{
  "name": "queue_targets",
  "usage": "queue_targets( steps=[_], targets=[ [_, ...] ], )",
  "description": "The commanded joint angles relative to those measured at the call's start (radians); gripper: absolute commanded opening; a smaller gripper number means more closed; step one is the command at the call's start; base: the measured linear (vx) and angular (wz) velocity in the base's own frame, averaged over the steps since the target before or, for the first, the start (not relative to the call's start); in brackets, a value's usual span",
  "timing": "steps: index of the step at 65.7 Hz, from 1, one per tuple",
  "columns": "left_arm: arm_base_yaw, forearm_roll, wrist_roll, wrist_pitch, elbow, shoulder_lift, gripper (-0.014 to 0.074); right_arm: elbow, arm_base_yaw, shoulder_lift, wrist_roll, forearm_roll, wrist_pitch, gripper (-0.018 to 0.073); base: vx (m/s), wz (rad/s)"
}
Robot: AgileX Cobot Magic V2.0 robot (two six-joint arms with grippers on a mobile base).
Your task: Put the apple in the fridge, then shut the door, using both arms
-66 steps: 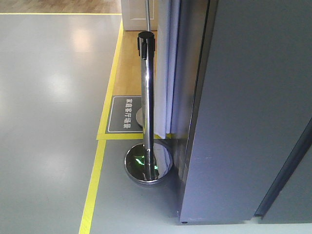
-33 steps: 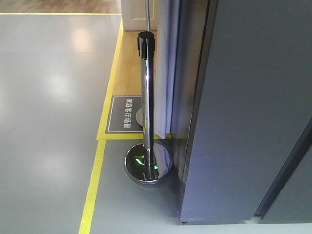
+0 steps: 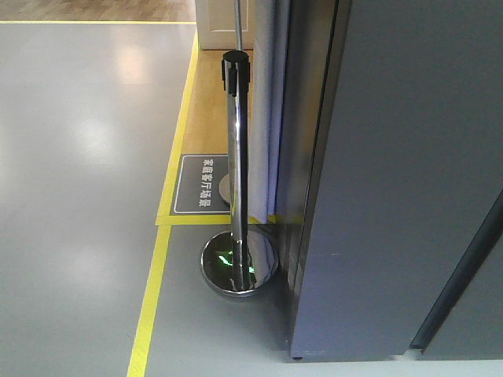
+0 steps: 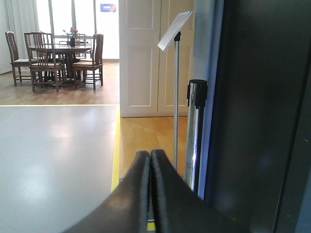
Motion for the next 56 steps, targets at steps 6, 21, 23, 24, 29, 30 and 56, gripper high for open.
queue_targets(
  steps=[6,21,23,24,29,30,56],
  targets=[
    [-0.006,-0.008,-0.003,-0.073,0.028,-0.014,-0.0006,0.0,0.001,-0.008,0.001,-0.011,-0.078,-0.0002,0.0,0.0],
    [-0.006,-0.008,-0.003,-0.073,0.028,-0.014,-0.0006,0.0,-0.017,-0.008,0.001,-0.011,-0.079,-0.0002,0.0,0.0],
    [-0.006,-0.008,-0.003,-0.073,0.028,-0.014,-0.0006,0.0,-0.031,-0.008,0.001,-0.011,-0.079,-0.0002,0.0,0.0],
    [-0.006,-0.008,-0.003,-0.073,0.028,-0.014,-0.0006,0.0,-0.038,-0.008,0.001,-0.011,-0.079,-0.0002,0.0,0.0],
    [-0.006,-0.008,-0.003,-0.073,0.028,-0.014,-0.0006,0.0,-0.064,-0.008,0.001,-0.011,-0.079,-0.0002,0.0,0.0],
    [-0.006,-0.008,-0.003,-0.073,0.028,-0.014,-0.0006,0.0,-0.066,-0.008,0.001,-0.011,-0.079,-0.0002,0.0,0.0],
    [-0.006,-0.008,-0.003,-0.073,0.028,-0.014,-0.0006,0.0,-0.069,-0.008,0.001,-0.011,-0.079,-0.0002,0.0,0.0]
  ],
)
